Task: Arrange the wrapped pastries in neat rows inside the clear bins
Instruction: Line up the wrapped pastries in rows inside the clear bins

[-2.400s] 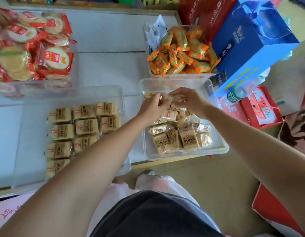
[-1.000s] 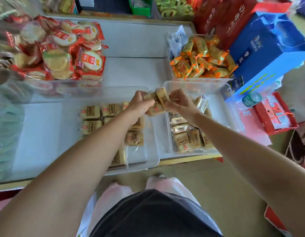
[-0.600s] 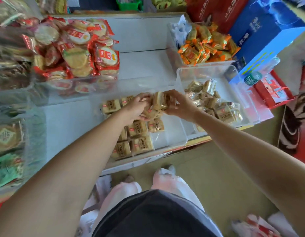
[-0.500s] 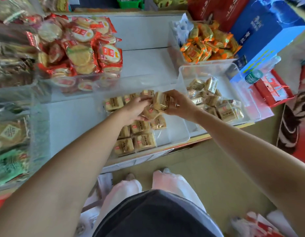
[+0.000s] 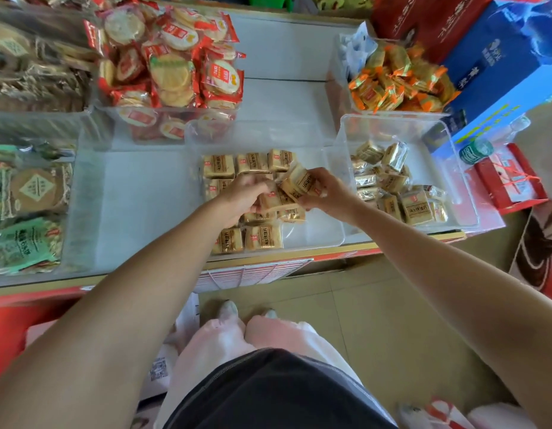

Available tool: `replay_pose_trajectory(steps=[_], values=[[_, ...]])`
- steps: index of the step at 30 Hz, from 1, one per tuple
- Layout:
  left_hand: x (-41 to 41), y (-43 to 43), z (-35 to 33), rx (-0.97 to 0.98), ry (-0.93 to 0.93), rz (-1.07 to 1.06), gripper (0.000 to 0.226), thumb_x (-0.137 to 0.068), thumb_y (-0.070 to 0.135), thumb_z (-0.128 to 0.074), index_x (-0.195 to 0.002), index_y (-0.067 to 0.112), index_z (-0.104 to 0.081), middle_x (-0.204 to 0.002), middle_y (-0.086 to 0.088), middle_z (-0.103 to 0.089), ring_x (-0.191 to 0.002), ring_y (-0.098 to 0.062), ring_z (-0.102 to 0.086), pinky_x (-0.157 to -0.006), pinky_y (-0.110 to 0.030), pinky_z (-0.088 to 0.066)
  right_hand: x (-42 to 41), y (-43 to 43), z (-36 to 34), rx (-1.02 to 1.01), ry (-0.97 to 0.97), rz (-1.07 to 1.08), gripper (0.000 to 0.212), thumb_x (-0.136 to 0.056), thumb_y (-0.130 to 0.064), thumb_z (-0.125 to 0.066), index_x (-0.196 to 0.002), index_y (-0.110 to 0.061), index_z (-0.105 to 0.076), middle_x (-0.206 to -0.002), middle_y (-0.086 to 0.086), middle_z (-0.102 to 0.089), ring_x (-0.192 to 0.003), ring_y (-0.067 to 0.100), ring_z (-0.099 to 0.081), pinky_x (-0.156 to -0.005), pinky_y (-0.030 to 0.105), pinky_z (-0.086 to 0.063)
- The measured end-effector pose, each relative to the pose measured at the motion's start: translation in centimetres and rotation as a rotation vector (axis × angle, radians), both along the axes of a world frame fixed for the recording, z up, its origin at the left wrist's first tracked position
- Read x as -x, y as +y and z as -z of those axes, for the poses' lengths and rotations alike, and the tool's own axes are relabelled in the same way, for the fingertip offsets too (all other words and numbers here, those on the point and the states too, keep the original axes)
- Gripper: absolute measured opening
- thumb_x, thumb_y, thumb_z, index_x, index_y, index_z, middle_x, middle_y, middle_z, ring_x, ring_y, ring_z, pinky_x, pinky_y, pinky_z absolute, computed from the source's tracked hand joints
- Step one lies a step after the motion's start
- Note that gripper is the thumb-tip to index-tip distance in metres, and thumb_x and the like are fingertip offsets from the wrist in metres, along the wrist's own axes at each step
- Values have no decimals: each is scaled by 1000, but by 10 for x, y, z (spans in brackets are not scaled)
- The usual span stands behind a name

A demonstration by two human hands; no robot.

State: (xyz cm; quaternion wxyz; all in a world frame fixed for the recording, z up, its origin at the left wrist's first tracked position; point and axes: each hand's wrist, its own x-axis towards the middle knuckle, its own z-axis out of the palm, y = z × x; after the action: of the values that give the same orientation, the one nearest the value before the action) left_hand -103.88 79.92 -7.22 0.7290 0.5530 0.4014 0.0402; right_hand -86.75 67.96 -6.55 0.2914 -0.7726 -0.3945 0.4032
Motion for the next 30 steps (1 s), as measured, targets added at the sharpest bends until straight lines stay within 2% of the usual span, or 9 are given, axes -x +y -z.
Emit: replay_pose_trajectory(steps=[4,7,10,11,15,19,23,28,30], values=[[7,1,11,1,60,-45,14,-97,12,-55,-110,10,-57,-111,-10,-65,-84,-17,-66,-61,-25,-53,1,3,2,0,-10,17,53,-75,-18,-75,-119,-25,-46,-106,-4,-59,-104,22,-59,-84,43,-55],[8,6,11,56,102,-63,30,-92,7,-61,-119,4,-50,-114,-17,-62,-90,-25,-68,-59,-28,-58,11,9,4,45,59,54,54,-79,-12,-72,-125,-12,-43,-111,2,-58,-103,17,-57,-72,18,-51],[8,14,10,97,131,-20,44,-87,-4,-61,-126,8,-47,-118,-14,-57,-96,-27,-65,-63,-33,-60,20,14,9,79,50,56,58,-80,-11,-71,-130,-7,-41,-113,3,-54,-103,14,-53,-65,6,-45],[9,17,9,88,145,1,43,-87,-4,-59,-127,7,-47,-119,-13,-56,-96,-26,-64,-67,-35,-60,22,16,10,76,-2,64,61,-79,-14,-73,-131,-7,-43,-117,4,-51,-106,16,-52,-70,7,-44],[12,39,14,67,164,-12,30,-89,0,-55,-119,2,-52,-119,-15,-58,-99,-27,-64,-69,-34,-60,20,23,16,131,-344,58,70,-73,-27,-79,-134,-18,-47,-122,10,-44,-113,25,-41,-97,33,-37],[12,52,21,83,193,-64,28,-88,-2,-54,-114,7,-44,-122,-13,-52,-102,-30,-64,-68,-31,-59,19,27,24,295,-563,-56,71,-72,-35,-79,-135,-27,-48,-124,4,-52,-116,25,-36,-95,34,-31],[6,53,28,147,225,-70,28,-88,-2,-54,-110,9,-41,-126,-15,-50,-101,-33,-65,-66,-28,-58,24,30,33,353,-716,-58,67,-71,-28,-79,-132,-25,-51,-120,2,-56,-112,23,-37,-97,32,-33],[1,62,37,198,227,-39,38,-86,-4,-53,-122,5,-44,-125,-15,-50,-103,-32,-63,-77,-34,-60,28,37,37,436,-691,-32,68,-74,-42,-75,-132,-22,-47,-118,7,-55,-112,25,-43,-92,34,-38],[0,66,41,214,213,-55,34,-87,-4,-53,-119,4,-44,-115,-13,-53,-101,-31,-63,-78,-36,-59,30,41,36,443,-640,19,70,-76,-52,-70,-132,-20,-44,-116,10,-56,-103,25,-52,-81,31,-43]])
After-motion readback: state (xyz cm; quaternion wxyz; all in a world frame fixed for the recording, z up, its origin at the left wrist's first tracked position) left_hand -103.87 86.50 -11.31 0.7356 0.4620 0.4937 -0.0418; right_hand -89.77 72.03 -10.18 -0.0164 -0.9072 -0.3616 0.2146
